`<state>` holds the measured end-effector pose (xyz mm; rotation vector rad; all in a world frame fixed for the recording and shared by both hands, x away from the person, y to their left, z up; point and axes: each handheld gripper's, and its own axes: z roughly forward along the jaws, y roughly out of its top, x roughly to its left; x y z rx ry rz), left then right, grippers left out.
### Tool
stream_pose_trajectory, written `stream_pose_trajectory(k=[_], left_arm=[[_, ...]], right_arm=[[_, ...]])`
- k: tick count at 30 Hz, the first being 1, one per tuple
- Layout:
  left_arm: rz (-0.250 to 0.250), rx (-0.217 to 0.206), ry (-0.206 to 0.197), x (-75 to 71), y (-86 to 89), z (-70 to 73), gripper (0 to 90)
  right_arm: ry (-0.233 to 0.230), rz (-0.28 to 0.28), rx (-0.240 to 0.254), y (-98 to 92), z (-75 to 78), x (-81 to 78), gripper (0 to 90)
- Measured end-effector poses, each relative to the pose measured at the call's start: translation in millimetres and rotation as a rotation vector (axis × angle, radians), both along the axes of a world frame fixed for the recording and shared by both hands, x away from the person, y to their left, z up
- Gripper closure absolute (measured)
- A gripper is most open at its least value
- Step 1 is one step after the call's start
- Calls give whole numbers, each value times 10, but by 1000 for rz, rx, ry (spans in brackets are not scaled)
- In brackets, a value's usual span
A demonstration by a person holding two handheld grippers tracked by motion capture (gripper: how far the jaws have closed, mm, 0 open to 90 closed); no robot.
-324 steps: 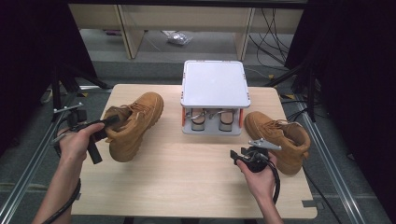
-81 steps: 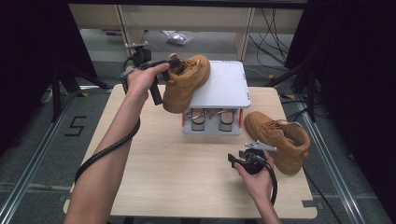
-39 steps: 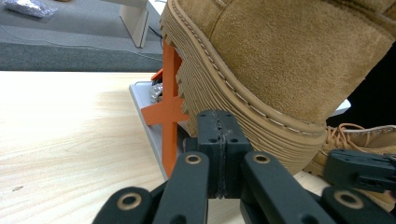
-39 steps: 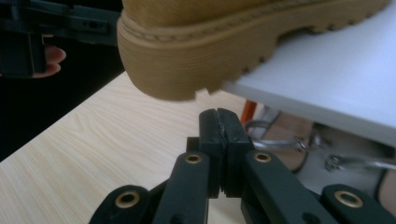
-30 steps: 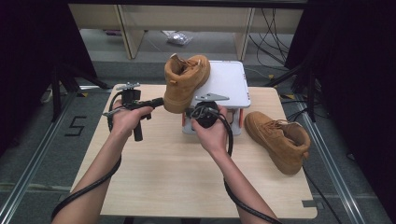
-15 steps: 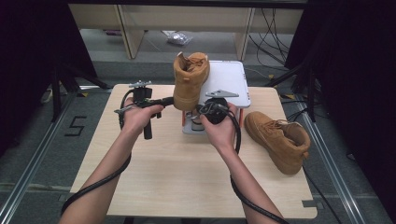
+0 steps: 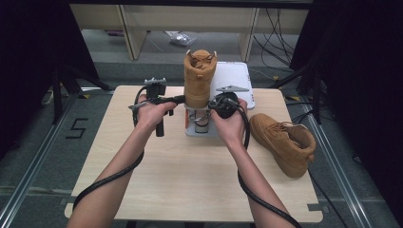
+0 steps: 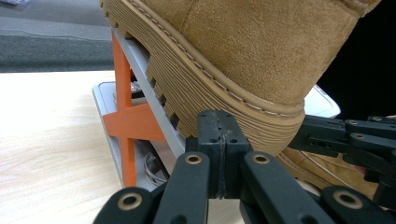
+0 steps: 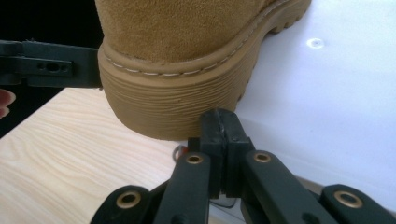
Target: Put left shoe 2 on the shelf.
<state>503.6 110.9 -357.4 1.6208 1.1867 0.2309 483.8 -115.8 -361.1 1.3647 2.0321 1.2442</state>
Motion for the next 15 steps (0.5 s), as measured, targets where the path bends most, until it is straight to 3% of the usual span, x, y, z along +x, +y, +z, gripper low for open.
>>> stream_pose_trajectory(k=[9,15], left_arm=[[-3,4,3,31,-28,-14,893],[16,26,-49,-56,76,-27,832]], right_arm=[[5,-12,-19,-24,3,53,900],[-16,-31,-31,-120,52,-33,830]])
